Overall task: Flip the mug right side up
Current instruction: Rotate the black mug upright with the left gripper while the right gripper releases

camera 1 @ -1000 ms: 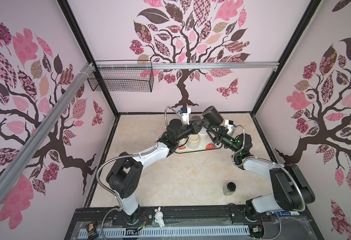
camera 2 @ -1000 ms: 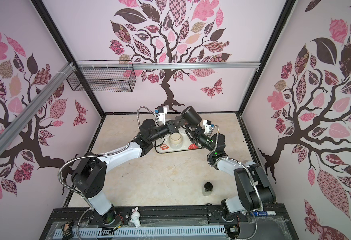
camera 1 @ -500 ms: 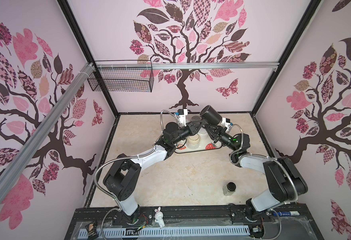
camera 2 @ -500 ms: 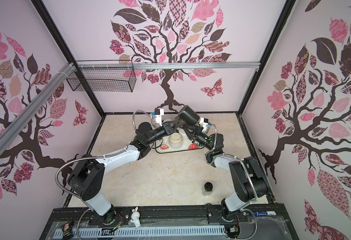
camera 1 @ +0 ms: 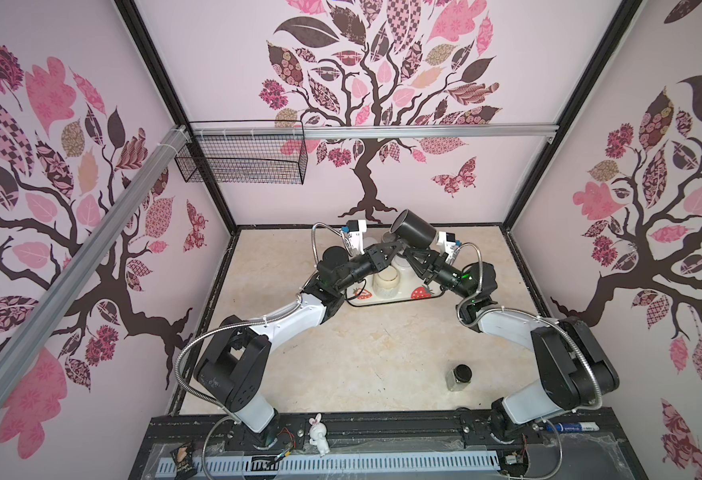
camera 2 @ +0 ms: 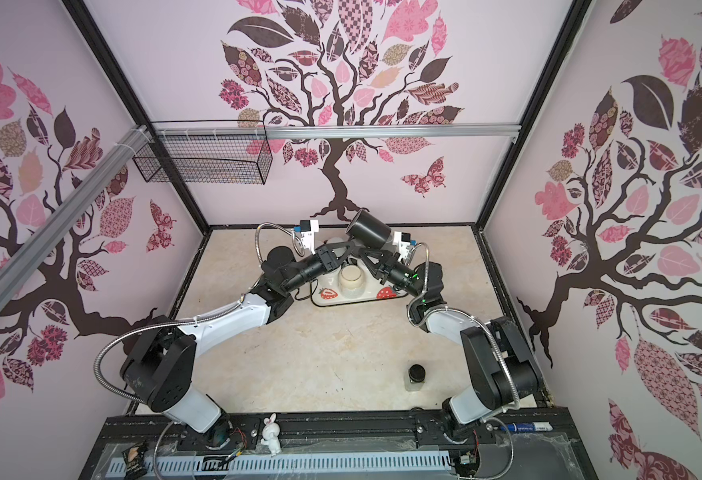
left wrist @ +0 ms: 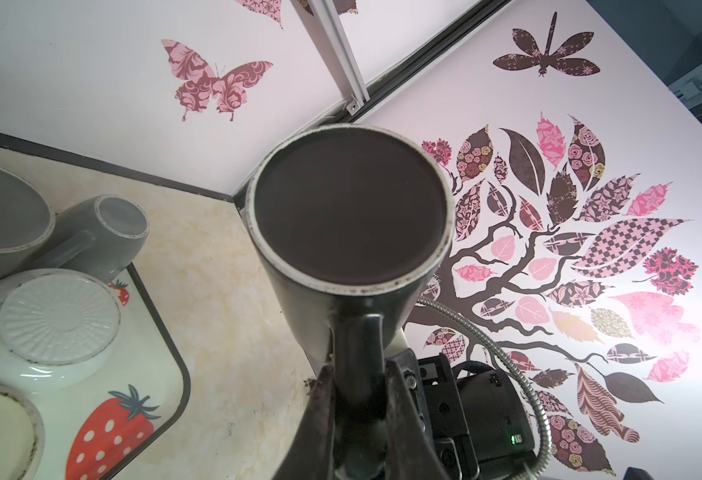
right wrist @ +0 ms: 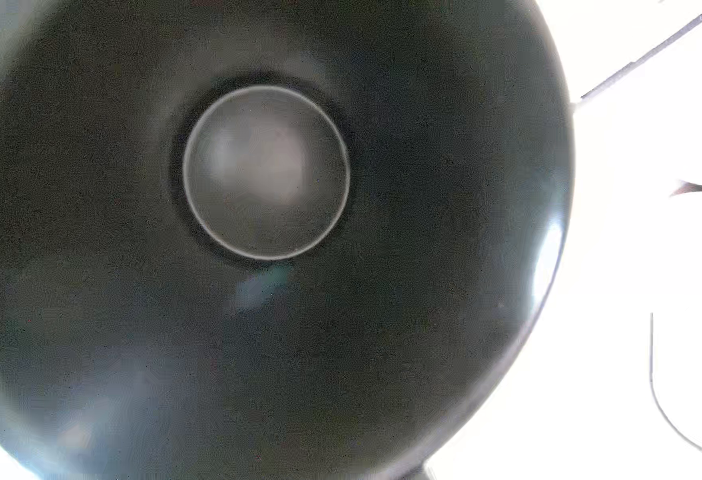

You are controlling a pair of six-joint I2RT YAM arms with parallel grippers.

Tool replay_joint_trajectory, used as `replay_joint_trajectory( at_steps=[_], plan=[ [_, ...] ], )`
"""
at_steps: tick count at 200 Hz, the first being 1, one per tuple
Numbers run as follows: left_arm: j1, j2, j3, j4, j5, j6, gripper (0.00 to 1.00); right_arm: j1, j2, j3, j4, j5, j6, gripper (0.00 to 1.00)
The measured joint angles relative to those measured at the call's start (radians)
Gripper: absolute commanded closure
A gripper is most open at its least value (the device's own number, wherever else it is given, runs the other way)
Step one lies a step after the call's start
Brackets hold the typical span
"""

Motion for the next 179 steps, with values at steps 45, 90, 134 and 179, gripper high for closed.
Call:
replay_joint_trajectory(
  at_steps=[45,90,134,179],
  plan=[
    [0.026,-0.042,-0.026,-0.006,0.040,0.010,0.63,0.051,-0.026,0.069,-0.154,0.023,-0.157,1.00],
    [0.060,-0.082,-0.082,-0.008,0.083,0.020,0.48,0.101,-0.021,0.115,-0.279,0.055,-0.256,1.00],
    [0.140,-0.180,-0.180,-0.039,0.095,0.037,0.44,0.158,0.039,0.198,-0.359,0.085,-0.327,1.00],
    [0.274,-0.361,-0.290,-0.201,0.087,0.123,0.43,0.229,0.137,0.356,-0.575,0.159,-0.472,1.00]
  ],
)
